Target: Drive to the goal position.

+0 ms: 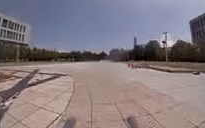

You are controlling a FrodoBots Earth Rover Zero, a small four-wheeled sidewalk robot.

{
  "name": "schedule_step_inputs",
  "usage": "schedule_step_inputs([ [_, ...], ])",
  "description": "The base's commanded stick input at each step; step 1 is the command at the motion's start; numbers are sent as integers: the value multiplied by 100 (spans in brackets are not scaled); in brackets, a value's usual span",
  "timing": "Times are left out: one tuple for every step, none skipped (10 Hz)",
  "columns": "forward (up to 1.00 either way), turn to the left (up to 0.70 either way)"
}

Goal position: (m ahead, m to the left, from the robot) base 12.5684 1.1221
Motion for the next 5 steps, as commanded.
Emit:
schedule_step_inputs([
  [100, 0],
  [100, 0],
  [100, 0],
  [100, 0],
  [100, 0],
])
